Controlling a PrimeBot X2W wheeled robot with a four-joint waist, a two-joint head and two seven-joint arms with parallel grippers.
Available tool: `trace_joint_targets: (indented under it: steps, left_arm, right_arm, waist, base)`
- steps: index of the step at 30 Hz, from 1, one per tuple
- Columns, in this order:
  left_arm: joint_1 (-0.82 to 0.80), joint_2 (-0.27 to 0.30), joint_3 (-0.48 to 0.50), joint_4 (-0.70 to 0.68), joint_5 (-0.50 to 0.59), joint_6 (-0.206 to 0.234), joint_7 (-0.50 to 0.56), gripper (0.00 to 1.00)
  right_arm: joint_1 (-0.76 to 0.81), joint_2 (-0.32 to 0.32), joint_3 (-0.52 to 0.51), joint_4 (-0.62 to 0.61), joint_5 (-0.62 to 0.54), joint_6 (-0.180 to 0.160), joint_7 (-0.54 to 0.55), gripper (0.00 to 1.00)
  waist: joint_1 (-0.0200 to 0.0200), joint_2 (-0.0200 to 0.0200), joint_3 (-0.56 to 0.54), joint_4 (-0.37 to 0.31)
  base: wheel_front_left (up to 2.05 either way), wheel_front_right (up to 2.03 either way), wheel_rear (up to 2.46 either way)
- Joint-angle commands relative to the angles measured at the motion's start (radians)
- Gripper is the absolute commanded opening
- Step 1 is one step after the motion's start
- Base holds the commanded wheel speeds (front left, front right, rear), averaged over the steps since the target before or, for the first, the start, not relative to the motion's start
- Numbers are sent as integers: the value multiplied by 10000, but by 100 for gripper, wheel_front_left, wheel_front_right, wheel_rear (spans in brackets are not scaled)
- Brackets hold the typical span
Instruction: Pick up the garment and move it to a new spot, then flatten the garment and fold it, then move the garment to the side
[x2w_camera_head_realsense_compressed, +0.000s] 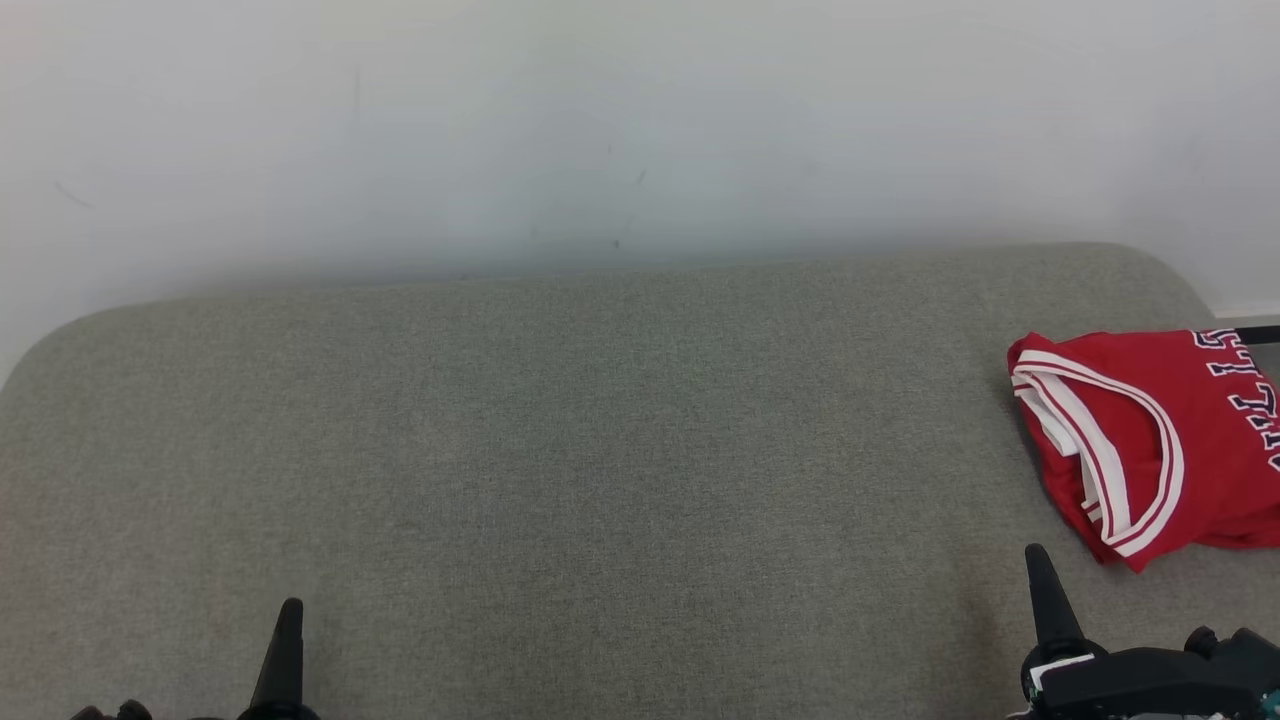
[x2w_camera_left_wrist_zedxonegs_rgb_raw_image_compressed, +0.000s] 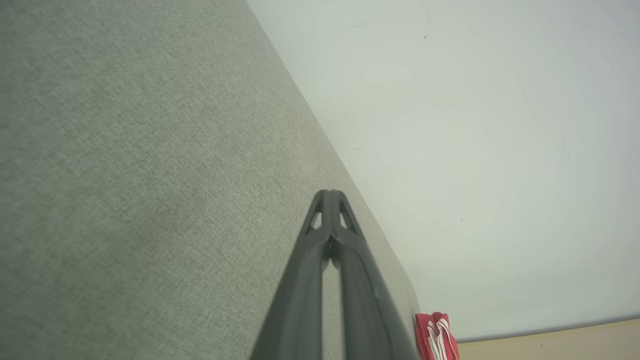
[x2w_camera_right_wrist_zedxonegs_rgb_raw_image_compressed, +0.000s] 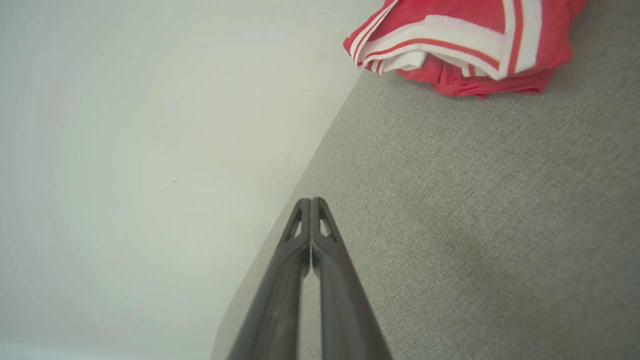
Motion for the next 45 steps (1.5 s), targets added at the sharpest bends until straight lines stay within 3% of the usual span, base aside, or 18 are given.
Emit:
trace_joint_targets:
  steps: [1, 45]
  left_arm:
    - [-264, 58, 37, -79, -291, -28, 84, 0]
    - [-819, 80, 118, 20, -4190, -229, 1070, 0]
  right_arm:
    - [-200, -3, -59, -130, 340, -13, 69, 0]
    - [-451, 1, -514, -377, 4275, -20, 1045, 0]
  waist:
    - [-1, -1, 9, 6]
    - [-1, -1, 253, 144]
  base:
    - [0, 0, 0]
    - [0, 0, 0]
